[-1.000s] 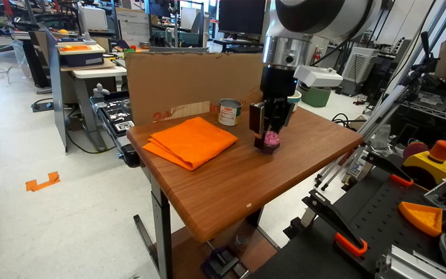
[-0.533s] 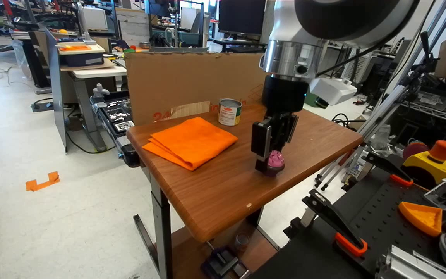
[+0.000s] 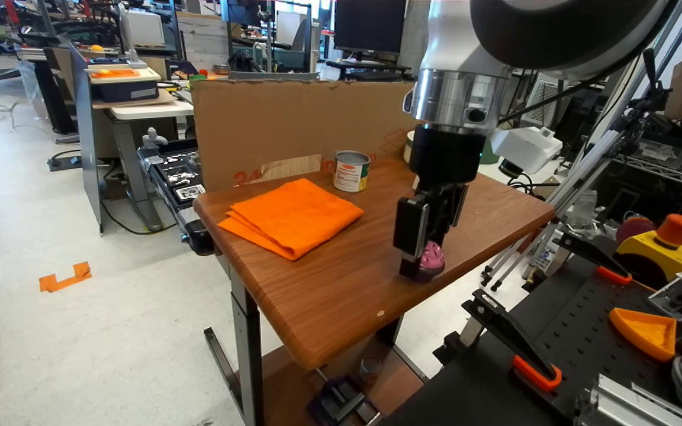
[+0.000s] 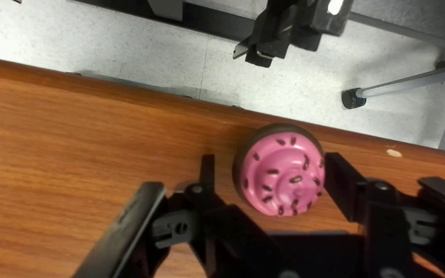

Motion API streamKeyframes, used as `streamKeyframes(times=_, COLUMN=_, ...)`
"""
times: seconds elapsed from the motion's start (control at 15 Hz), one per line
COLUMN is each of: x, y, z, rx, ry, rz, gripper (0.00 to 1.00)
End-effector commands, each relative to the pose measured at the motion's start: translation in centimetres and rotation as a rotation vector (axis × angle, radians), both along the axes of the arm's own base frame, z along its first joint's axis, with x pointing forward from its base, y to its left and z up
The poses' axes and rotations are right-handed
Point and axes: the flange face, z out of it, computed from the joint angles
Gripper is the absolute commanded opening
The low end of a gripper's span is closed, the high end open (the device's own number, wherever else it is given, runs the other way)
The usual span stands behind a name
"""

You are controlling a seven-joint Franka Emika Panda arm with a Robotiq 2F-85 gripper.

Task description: Move the cupcake forwards

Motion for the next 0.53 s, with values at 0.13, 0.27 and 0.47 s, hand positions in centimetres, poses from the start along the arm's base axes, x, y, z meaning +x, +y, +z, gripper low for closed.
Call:
streamKeyframes(times=0.13, x=-0.9, y=-2.3, z=1.7, rx=-0.017, ry=-0.006, rz=-0.088, gripper=1.0)
streamKeyframes(times=0.27, x=-0.7, y=-4.8, z=3.3, rx=-0.038, ry=-0.005, rz=-0.159, gripper=1.0)
streamKeyframes(times=0.47, x=-0.7, y=-9.0, z=5.2, rx=-0.12, ry=0.05, rz=-0.264, gripper=1.0)
